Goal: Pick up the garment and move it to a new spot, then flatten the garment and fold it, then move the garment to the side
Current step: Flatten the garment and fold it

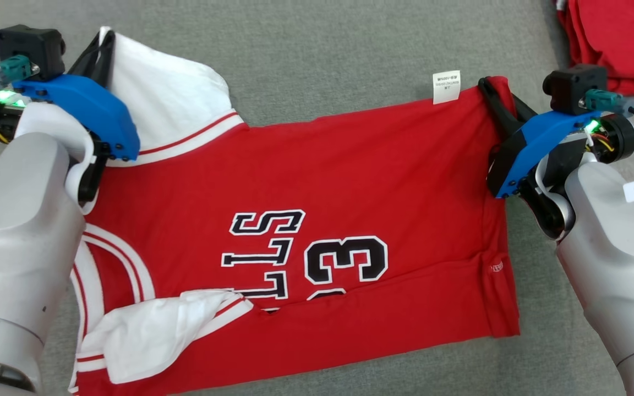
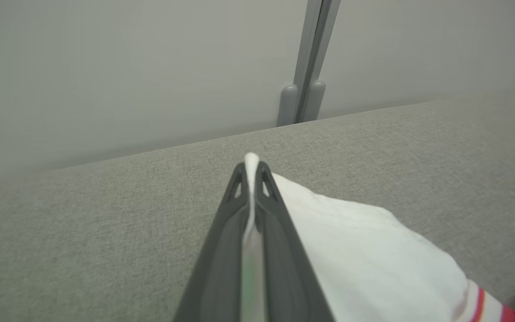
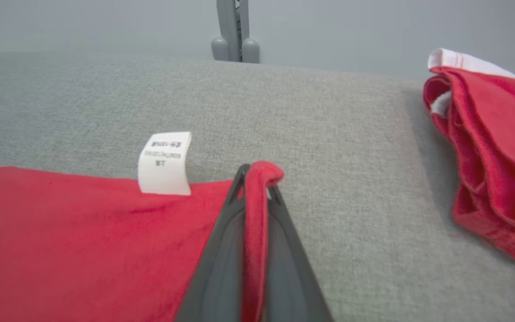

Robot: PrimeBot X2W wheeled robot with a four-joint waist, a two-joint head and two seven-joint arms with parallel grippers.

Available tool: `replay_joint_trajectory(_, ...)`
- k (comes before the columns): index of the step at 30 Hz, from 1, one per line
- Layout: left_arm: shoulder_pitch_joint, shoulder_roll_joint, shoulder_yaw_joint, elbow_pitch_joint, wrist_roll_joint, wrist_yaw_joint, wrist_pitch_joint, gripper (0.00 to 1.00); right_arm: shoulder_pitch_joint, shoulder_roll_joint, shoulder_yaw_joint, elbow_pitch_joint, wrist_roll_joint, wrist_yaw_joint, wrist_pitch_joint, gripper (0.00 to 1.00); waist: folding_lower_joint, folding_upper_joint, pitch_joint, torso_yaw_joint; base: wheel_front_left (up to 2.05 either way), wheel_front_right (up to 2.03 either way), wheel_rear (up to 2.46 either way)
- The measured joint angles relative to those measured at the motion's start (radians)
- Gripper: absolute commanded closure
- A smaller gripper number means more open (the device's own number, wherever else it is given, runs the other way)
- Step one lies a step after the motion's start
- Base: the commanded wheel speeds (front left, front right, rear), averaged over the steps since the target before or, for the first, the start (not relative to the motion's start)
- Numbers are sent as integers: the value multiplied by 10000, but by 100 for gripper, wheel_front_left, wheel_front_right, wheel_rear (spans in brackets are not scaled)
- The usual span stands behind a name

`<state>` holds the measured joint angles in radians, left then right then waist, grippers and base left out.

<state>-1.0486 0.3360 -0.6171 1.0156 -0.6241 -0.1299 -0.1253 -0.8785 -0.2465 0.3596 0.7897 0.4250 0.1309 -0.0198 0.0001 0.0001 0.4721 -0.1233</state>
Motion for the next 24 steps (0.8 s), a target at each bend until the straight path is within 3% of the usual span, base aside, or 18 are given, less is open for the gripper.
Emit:
replay_joint_trajectory(6,341,-10,-280,-556,-460,0,-579,100,137,12,-33,240,-15,0,-690,100,0,0,-357,224,0,0,0)
replay_joint_trajectory(17,2257,535,-353,-2579,-997,4,-1260,100,1065,-224,31,311,-56,-2,-1871,100,-1,0,-952,579,0,0,0)
replay_joint_trajectory(24,4026,757,-10,-4683,-1066,437,-1350,100,1760,-497,29,88,-92,-2,-2257,100,-2,-1,-1316,836,0,0,0)
